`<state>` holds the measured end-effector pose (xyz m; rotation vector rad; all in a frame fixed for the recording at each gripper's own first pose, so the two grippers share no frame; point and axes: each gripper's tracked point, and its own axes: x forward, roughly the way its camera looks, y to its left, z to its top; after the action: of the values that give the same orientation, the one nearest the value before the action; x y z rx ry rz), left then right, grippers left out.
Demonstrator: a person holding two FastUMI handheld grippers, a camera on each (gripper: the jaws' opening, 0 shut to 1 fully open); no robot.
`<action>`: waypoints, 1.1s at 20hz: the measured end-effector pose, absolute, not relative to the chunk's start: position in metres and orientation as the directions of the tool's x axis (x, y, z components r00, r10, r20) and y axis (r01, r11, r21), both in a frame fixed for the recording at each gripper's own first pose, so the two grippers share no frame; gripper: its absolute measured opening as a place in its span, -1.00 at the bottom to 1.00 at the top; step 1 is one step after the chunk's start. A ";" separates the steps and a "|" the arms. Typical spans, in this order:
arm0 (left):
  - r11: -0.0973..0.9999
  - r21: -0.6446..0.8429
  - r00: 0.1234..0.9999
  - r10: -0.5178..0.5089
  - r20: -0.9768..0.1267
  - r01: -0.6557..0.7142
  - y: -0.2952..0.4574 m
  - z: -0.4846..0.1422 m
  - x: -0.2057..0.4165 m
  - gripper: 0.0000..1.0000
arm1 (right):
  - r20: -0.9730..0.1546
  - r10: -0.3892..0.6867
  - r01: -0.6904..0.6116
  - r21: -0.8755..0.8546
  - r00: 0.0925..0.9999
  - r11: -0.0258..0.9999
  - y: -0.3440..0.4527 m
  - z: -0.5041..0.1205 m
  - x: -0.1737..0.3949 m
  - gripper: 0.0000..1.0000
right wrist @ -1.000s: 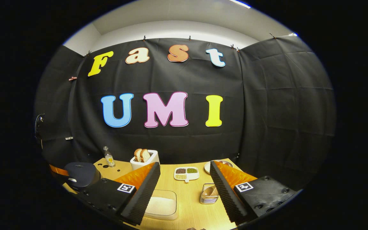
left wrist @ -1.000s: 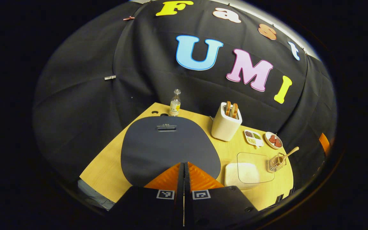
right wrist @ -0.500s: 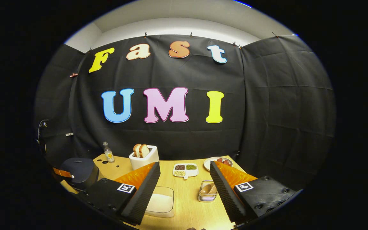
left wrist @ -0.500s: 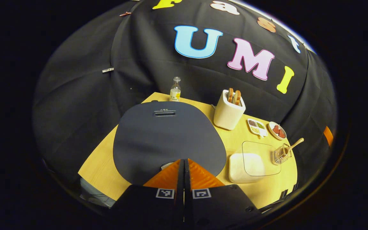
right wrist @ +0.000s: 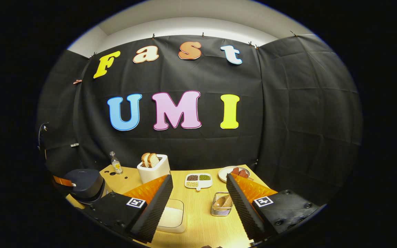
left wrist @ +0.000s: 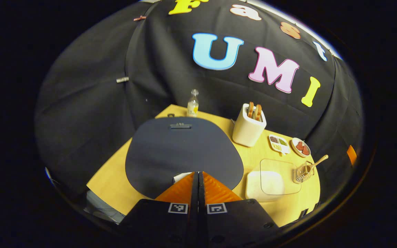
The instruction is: Close the left gripper, press the button to open the rice cooker; take a wooden spoon from the chopstick holder with the right hand, scoop a spoonful of rice and pour it into the rice cooker, then put the wooden spoon back into the chopstick holder.
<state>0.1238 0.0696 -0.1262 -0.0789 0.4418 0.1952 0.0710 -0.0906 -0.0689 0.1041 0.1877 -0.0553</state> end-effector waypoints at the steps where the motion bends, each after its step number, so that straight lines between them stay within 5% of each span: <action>1: 0.975 -0.010 0.906 0.202 -0.372 -0.221 0.068 -0.101 0.120 -0.88 | -0.197 -0.046 0.067 0.104 0.979 0.992 -0.092 -0.071 0.072 0.96; 6: 0.964 -0.012 0.952 0.259 -0.166 -0.265 0.053 -0.023 0.106 -0.88 | -0.199 -0.044 0.065 0.099 0.979 0.993 -0.107 -0.075 0.082 0.96; 12: 0.965 -0.021 0.956 0.258 -0.142 -0.263 0.034 -0.021 0.087 -0.82 | -0.242 -0.053 0.085 0.124 0.969 0.989 -0.136 -0.099 0.107 0.96; 14: 0.962 -0.026 0.955 0.267 -0.126 -0.273 0.026 -0.019 0.082 -0.66 | -0.279 -0.057 0.099 0.137 0.959 0.986 -0.148 -0.114 0.115 0.96; 17: 0.955 0.014 0.946 0.297 -0.128 -0.298 0.015 -0.024 0.073 0.38 | -0.329 -0.067 0.126 0.162 0.942 0.979 -0.163 -0.140 0.129 0.96; 18: 0.952 0.024 0.944 0.305 -0.123 -0.304 0.009 -0.024 0.071 0.36 | -0.346 -0.064 0.132 0.177 0.936 0.975 -0.167 -0.149 0.134 0.96; 20: 0.947 0.031 0.938 0.320 -0.134 -0.319 -0.001 -0.029 0.068 0.65 | -0.381 -0.052 0.141 0.211 0.923 0.967 -0.173 -0.166 0.144 0.96; 21: 0.945 0.030 0.934 0.327 -0.147 -0.326 -0.007 -0.035 0.066 0.95 | -0.392 -0.050 0.147 0.222 0.918 0.964 -0.178 -0.173 0.150 0.97; 22: 0.941 0.025 0.928 0.336 -0.160 -0.336 -0.013 -0.041 0.064 0.97 | -0.403 -0.050 0.152 0.226 0.914 0.962 -0.184 -0.182 0.157 0.97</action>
<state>0.0635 -0.0126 -0.0410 -0.0030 0.1632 0.3442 0.1570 -0.1838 -0.1821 0.2566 0.4056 -0.1048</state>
